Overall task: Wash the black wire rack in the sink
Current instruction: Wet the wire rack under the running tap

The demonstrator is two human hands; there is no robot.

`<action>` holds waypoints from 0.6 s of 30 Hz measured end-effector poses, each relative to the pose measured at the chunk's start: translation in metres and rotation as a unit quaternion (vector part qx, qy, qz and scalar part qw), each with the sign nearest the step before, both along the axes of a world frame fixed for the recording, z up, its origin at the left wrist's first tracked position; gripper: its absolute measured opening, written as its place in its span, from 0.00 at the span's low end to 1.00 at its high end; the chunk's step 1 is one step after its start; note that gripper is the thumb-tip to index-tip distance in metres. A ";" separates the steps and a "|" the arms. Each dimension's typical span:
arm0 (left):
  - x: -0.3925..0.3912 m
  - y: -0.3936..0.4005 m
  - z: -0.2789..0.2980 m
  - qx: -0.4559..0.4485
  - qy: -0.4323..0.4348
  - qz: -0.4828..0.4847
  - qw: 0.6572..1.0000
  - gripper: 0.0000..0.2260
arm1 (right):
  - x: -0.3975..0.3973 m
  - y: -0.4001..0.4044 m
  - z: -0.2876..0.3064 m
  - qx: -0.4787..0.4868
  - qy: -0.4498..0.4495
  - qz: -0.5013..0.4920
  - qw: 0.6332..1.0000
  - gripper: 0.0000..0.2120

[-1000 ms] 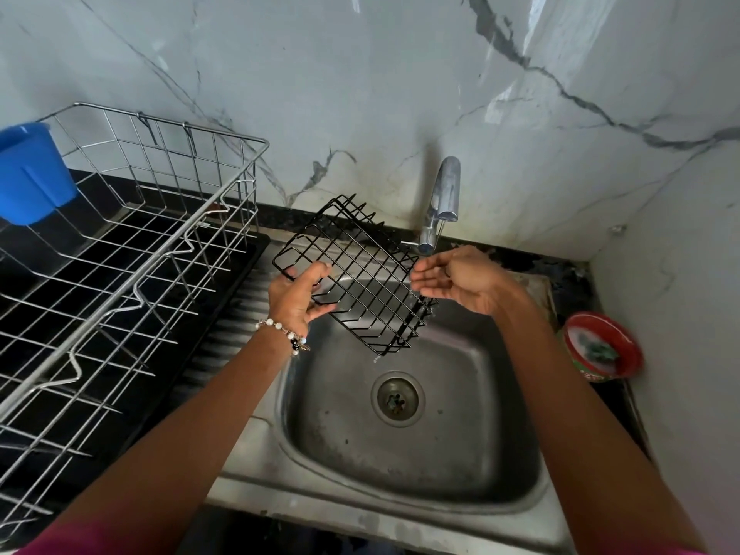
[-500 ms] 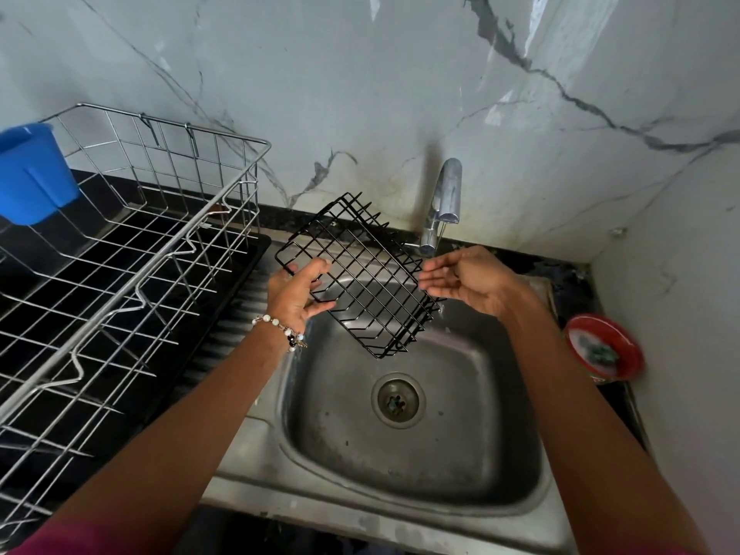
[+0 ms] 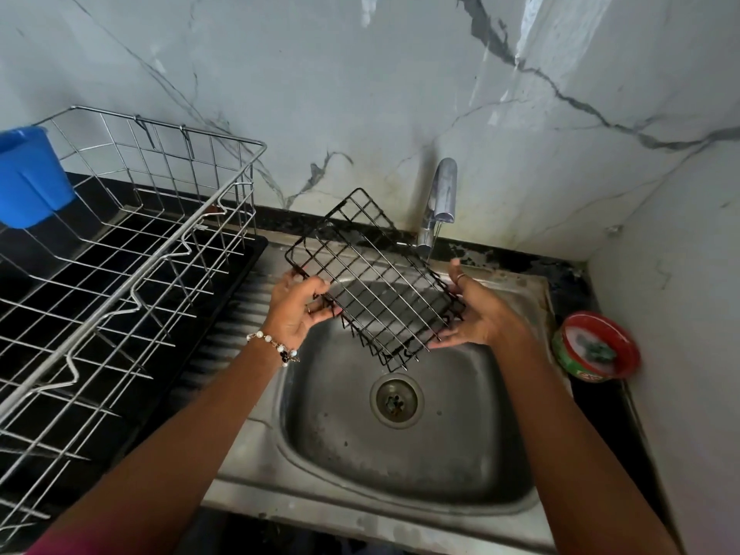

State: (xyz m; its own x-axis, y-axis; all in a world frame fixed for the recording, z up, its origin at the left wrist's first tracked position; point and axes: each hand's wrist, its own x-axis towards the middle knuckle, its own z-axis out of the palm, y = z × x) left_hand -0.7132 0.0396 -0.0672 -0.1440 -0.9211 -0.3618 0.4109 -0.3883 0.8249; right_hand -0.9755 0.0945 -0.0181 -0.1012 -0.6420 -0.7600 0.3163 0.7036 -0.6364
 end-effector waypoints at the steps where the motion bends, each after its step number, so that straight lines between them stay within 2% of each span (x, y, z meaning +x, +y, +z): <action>1: 0.001 0.001 -0.004 -0.008 0.031 -0.028 0.999 0.14 | -0.003 0.001 -0.004 0.016 -0.019 -0.005 1.000 0.37; 3: 0.007 0.005 -0.005 -0.017 0.050 -0.096 0.994 0.18 | -0.005 0.002 -0.009 0.040 -0.005 -0.019 0.999 0.37; 5: 0.014 0.006 -0.006 -0.003 0.052 -0.172 0.984 0.26 | -0.009 0.005 -0.015 0.026 0.022 -0.042 0.999 0.30; 8: 0.032 0.003 -0.008 0.041 0.087 -0.271 0.958 0.31 | -0.013 0.010 -0.023 -0.044 0.061 -0.081 0.994 0.24; 10: 0.038 -0.001 -0.006 0.103 0.111 -0.313 0.938 0.41 | -0.017 0.016 -0.026 -0.139 0.115 -0.123 0.976 0.19; 11: 0.037 -0.002 -0.004 0.137 0.103 -0.323 0.931 0.44 | -0.018 0.019 -0.027 -0.186 0.135 -0.129 0.965 0.17; 14: 0.026 -0.002 -0.002 0.258 0.005 -0.319 0.912 0.52 | -0.018 0.027 -0.025 -0.286 0.211 -0.085 0.931 0.21; 16: 0.020 -0.002 -0.006 0.330 -0.012 -0.306 0.893 0.57 | -0.019 0.032 -0.019 -0.342 0.256 -0.042 0.903 0.23; 17: 0.018 -0.001 -0.009 0.346 -0.007 -0.300 0.889 0.55 | -0.021 0.034 -0.016 -0.362 0.262 -0.022 0.895 0.24; 18: 0.015 0.000 -0.011 0.346 -0.011 -0.296 0.890 0.48 | -0.023 0.036 -0.013 -0.379 0.258 0.000 0.889 0.24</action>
